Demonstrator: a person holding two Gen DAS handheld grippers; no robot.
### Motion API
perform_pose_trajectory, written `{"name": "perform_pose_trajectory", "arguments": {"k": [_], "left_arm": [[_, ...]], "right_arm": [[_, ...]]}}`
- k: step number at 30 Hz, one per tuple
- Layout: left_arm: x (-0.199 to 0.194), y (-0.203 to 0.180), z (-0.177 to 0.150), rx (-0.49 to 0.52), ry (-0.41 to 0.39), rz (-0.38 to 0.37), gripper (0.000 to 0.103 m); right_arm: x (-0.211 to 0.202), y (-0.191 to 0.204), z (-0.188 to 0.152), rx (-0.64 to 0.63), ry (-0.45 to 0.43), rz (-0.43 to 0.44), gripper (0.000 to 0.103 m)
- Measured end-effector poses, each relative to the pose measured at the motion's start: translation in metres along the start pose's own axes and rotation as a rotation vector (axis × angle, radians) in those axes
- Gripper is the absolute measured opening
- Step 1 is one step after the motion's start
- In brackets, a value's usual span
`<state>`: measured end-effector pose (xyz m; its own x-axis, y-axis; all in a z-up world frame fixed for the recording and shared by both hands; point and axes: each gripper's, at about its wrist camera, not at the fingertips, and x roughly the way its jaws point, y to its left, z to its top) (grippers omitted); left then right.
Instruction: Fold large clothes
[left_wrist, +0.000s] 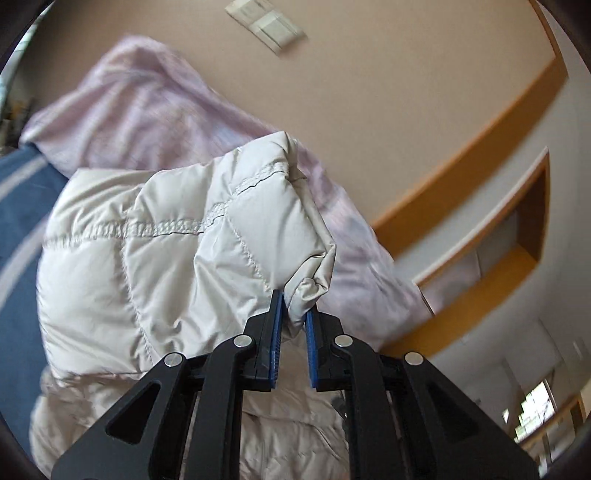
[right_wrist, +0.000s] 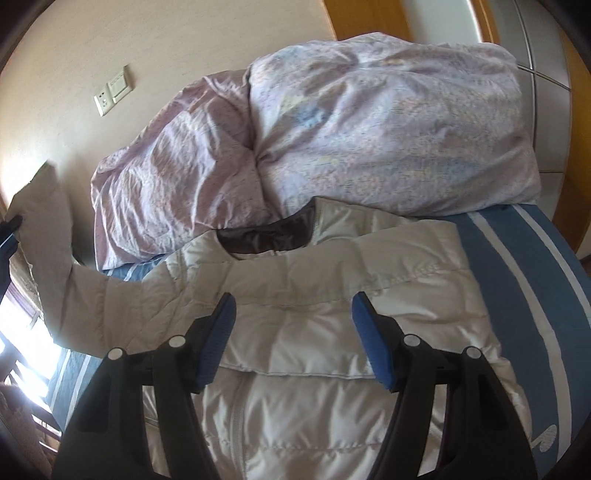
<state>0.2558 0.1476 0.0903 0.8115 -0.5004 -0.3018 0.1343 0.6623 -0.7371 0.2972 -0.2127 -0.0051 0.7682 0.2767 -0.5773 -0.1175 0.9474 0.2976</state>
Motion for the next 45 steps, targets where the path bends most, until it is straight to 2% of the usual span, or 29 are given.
{"name": "perform_pose_trajectory", "arguments": {"k": [3, 6, 12, 14, 15, 16, 17, 18, 20, 22, 23, 26, 29, 32, 34, 36, 39, 40, 43, 45], "left_arm": [[0.033, -0.013, -0.017, 0.021, 0.095, -0.061, 0.011], [0.064, -0.021, -0.038, 0.036, 0.183, -0.090, 0.011], [0.113, -0.021, -0.086, 0.063, 0.337, -0.061, 0.013], [0.133, -0.018, -0.107, 0.077, 0.432, -0.055, 0.027], [0.138, -0.015, -0.115, 0.066, 0.476, -0.068, 0.047], [0.141, -0.013, -0.118, 0.058, 0.504, -0.078, 0.057], [0.139, -0.011, -0.120, 0.050, 0.519, -0.093, 0.077], [0.136, -0.010, -0.117, 0.049, 0.511, -0.106, 0.085], [0.118, -0.009, -0.103, 0.082, 0.463, -0.118, 0.092], [0.099, -0.002, -0.078, 0.134, 0.385, -0.064, 0.096], [0.091, 0.003, -0.070, 0.165, 0.351, -0.020, 0.096], [0.076, 0.025, -0.050, 0.279, 0.251, 0.186, 0.096], [0.067, 0.050, -0.036, 0.325, 0.209, 0.351, 0.096], [0.067, 0.071, -0.028, 0.310, 0.211, 0.422, 0.096], [0.070, 0.078, -0.025, 0.314, 0.210, 0.463, 0.096], [0.070, 0.084, -0.025, 0.326, 0.206, 0.493, 0.096], [0.071, 0.084, -0.026, 0.372, 0.190, 0.531, 0.096], [0.070, 0.083, -0.027, 0.382, 0.189, 0.539, 0.096], [0.073, 0.084, -0.030, 0.401, 0.198, 0.551, 0.096], [0.075, 0.087, -0.030, 0.402, 0.208, 0.554, 0.096]], "right_arm": [[0.002, -0.009, -0.001, 0.019, 0.002, -0.013, 0.066], [0.004, -0.015, -0.003, 0.033, 0.006, -0.021, 0.066], [0.010, -0.027, -0.004, 0.060, 0.008, -0.047, 0.066], [0.014, -0.033, -0.002, 0.080, 0.015, -0.059, 0.066], [0.016, -0.038, -0.002, 0.091, 0.021, -0.063, 0.066], [0.017, -0.042, -0.002, 0.104, 0.027, -0.067, 0.066], [0.017, -0.046, -0.001, 0.116, 0.030, -0.067, 0.066], [0.017, -0.049, 0.000, 0.127, 0.033, -0.063, 0.066], [0.018, -0.057, 0.002, 0.169, 0.053, -0.022, 0.066], [0.023, -0.059, 0.003, 0.199, 0.091, 0.045, 0.066], [0.026, -0.058, 0.003, 0.207, 0.107, 0.068, 0.066], [0.047, -0.053, 0.002, 0.239, 0.196, 0.156, 0.062], [0.071, -0.042, 0.000, 0.246, 0.269, 0.182, 0.058], [0.092, -0.026, -0.002, 0.234, 0.319, 0.216, 0.056], [0.103, -0.013, -0.003, 0.185, 0.344, 0.179, 0.035], [0.099, -0.005, -0.002, 0.166, 0.292, 0.149, 0.015], [0.078, 0.000, 0.005, 0.126, 0.167, 0.092, 0.012], [0.078, -0.001, 0.004, 0.122, 0.158, 0.064, 0.012], [0.098, -0.001, -0.011, 0.090, 0.239, -0.041, 0.015], [0.102, 0.006, -0.017, 0.024, 0.248, -0.105, 0.026]]}}
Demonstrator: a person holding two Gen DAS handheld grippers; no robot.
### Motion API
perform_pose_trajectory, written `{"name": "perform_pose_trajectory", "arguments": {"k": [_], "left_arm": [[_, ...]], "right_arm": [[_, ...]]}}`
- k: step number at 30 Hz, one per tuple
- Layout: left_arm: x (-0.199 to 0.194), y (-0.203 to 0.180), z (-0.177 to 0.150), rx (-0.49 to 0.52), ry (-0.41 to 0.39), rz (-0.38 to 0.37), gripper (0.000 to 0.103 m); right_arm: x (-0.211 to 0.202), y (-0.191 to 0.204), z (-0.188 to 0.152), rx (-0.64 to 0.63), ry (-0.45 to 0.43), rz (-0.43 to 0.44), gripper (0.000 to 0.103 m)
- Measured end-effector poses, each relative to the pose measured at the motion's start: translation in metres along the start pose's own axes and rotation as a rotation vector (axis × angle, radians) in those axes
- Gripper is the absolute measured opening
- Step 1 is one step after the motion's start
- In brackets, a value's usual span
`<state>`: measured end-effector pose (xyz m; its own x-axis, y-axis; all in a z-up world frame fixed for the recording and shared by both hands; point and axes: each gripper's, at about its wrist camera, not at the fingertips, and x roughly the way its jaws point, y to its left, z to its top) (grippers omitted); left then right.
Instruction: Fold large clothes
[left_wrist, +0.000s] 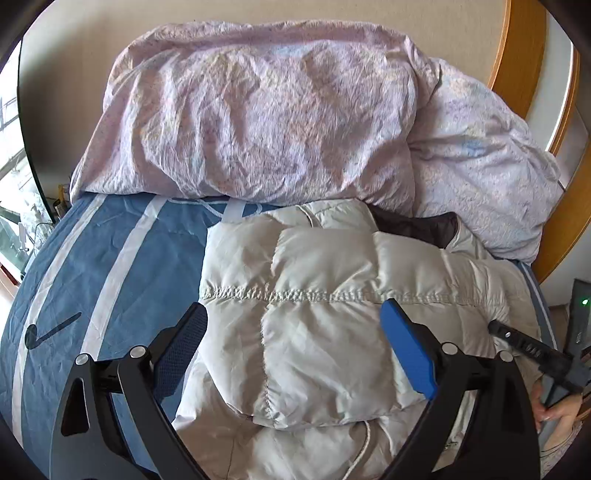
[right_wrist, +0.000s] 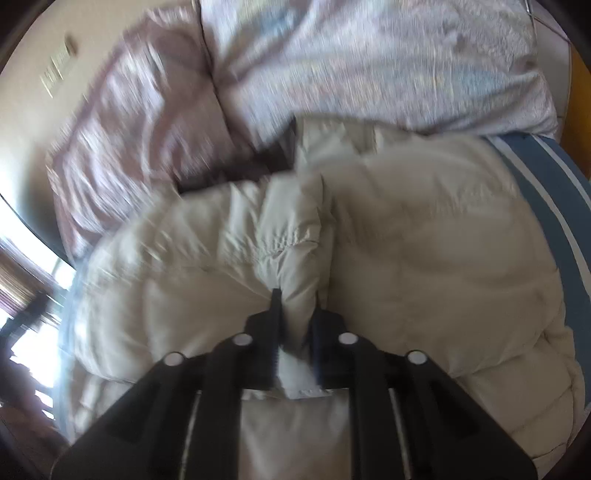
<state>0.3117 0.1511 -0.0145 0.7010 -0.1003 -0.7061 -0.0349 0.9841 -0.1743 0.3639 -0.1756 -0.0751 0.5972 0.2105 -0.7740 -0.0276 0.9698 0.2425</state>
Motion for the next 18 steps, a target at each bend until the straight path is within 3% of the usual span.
{"name": "perform_pose_trajectory", "arguments": {"k": [2, 7, 14, 18], "left_arm": [[0.001, 0.002, 0.000, 0.002, 0.001, 0.003, 0.096], [-0.002, 0.013, 0.011, 0.003, -0.035, 0.027, 0.096], [0.021, 0.001, 0.018, 0.020, -0.024, 0.055, 0.096], [0.036, -0.010, 0.013, 0.052, -0.006, 0.079, 0.096]], "right_arm": [[-0.009, 0.007, 0.001, -0.033, -0.022, -0.057, 0.036], [-0.061, 0.017, 0.014, -0.061, -0.248, -0.063, 0.042], [-0.026, 0.062, 0.026, -0.173, -0.199, -0.003, 0.040], [-0.017, 0.079, 0.024, -0.241, -0.216, -0.052, 0.040]]}}
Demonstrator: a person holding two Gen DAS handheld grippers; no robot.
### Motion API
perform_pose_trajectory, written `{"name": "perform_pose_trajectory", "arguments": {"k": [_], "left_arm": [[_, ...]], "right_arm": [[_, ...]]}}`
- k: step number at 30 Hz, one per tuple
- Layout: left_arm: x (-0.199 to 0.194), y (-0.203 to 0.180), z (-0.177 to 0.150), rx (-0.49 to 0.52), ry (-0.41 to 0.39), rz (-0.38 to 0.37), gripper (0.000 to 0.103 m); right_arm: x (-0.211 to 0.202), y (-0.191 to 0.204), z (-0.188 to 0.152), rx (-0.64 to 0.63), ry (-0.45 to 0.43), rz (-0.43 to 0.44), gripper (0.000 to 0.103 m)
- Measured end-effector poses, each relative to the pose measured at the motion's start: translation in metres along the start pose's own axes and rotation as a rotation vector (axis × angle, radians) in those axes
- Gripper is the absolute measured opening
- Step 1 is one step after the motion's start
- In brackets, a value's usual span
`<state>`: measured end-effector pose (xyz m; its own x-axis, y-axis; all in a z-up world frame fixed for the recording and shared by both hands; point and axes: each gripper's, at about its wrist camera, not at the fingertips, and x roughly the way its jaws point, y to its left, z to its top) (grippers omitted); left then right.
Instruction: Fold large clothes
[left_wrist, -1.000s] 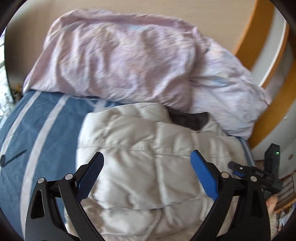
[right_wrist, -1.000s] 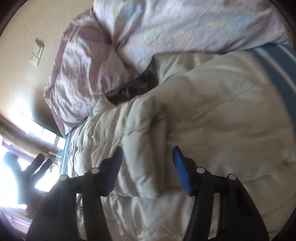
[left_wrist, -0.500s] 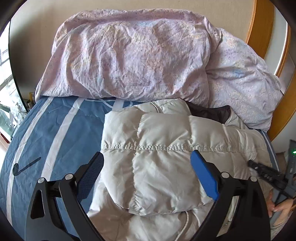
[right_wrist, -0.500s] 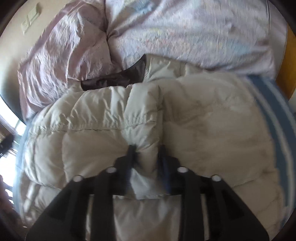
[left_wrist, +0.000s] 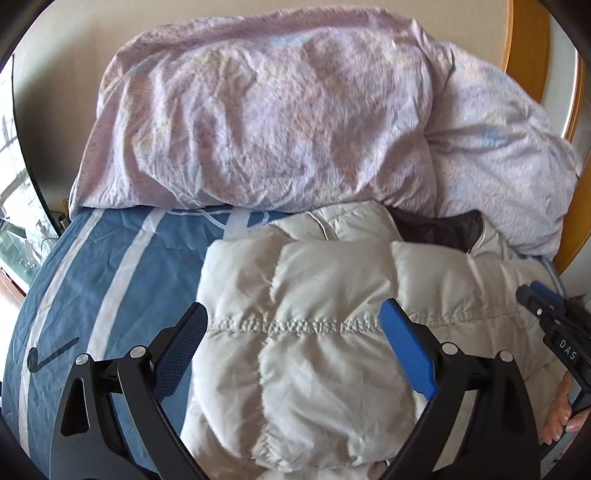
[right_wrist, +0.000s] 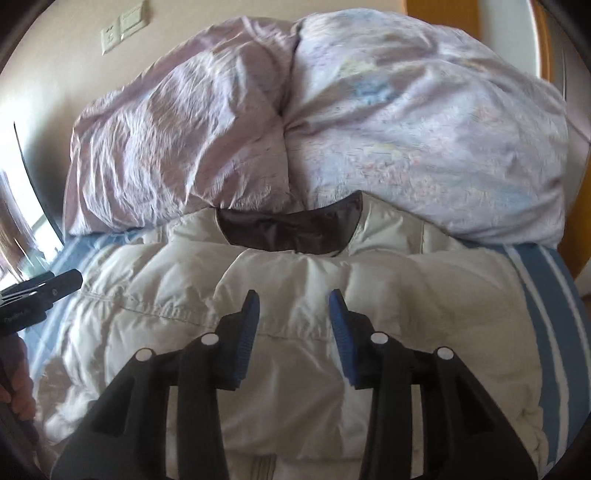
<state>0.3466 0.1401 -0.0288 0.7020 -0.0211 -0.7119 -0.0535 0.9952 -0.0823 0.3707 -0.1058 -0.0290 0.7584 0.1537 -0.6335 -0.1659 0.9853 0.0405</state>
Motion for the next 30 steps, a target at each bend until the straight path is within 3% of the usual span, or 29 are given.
{"name": "perform_pose_trajectory", "arguments": {"k": [5, 15, 23, 26, 30], "left_arm": [[0.011, -0.004, -0.004, 0.029, 0.001, 0.028, 0.096], [0.046, 0.002, -0.013, 0.023, 0.095, 0.055, 0.098], [0.071, -0.001, -0.021, 0.042, 0.147, 0.089, 0.102], [0.065, 0.000, -0.021, 0.042, 0.149, 0.089, 0.102], [0.036, 0.012, -0.027, 0.014, 0.119, 0.025, 0.101]], "right_arm": [[0.009, 0.001, -0.005, -0.034, 0.002, -0.050, 0.040], [0.051, 0.007, -0.022, -0.115, 0.122, -0.141, 0.040], [0.065, 0.013, -0.031, -0.158, 0.114, -0.183, 0.041], [0.054, 0.008, -0.027, -0.133, 0.107, -0.159, 0.041], [0.011, 0.000, -0.026, -0.087, 0.045, -0.083, 0.041]]}}
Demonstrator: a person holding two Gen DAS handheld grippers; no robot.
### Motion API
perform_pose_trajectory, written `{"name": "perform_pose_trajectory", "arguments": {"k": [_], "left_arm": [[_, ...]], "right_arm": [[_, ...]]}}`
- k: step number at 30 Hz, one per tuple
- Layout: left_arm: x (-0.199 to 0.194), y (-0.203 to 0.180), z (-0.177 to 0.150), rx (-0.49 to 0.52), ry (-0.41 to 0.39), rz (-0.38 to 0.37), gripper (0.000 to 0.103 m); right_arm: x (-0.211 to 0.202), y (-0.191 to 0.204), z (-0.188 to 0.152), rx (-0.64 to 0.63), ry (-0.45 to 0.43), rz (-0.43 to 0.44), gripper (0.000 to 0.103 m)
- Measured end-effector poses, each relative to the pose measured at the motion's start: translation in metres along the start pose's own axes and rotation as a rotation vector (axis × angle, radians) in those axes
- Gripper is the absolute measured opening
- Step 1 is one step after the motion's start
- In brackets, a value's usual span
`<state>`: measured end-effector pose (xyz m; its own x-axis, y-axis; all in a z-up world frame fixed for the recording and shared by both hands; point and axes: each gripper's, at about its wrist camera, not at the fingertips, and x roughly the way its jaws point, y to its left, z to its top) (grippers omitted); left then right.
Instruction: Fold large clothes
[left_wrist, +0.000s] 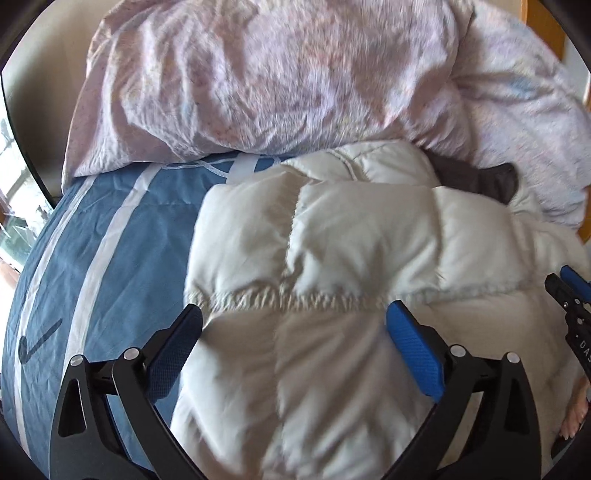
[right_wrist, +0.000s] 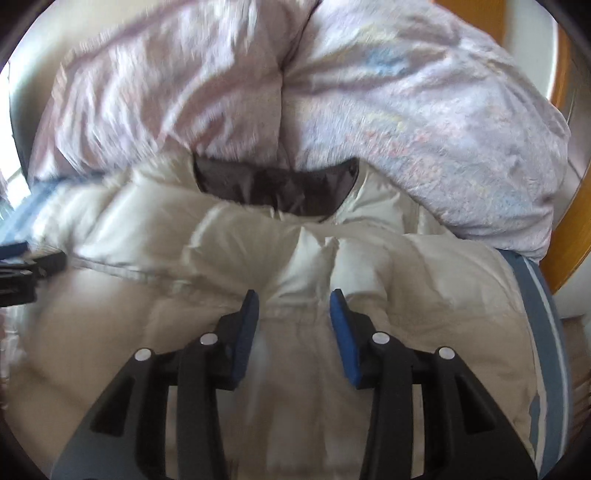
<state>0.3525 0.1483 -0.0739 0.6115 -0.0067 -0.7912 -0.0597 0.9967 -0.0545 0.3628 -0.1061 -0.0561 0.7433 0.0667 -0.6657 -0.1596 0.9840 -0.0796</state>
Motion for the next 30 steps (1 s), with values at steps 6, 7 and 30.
{"name": "perform_pose_trajectory", "arguments": {"k": [6, 7, 30], "left_arm": [[-0.001, -0.005, -0.020, 0.062, 0.002, 0.039, 0.102], [0.001, -0.005, -0.021, 0.060, 0.006, 0.039, 0.102], [-0.107, 0.089, -0.089, -0.050, 0.016, -0.272, 0.102]], "right_arm": [[0.009, -0.003, -0.012, -0.035, 0.080, -0.034, 0.043], [0.016, -0.001, -0.015, -0.047, 0.091, -0.036, 0.043], [-0.105, -0.194, -0.107, 0.411, 0.140, 0.322, 0.089]]}}
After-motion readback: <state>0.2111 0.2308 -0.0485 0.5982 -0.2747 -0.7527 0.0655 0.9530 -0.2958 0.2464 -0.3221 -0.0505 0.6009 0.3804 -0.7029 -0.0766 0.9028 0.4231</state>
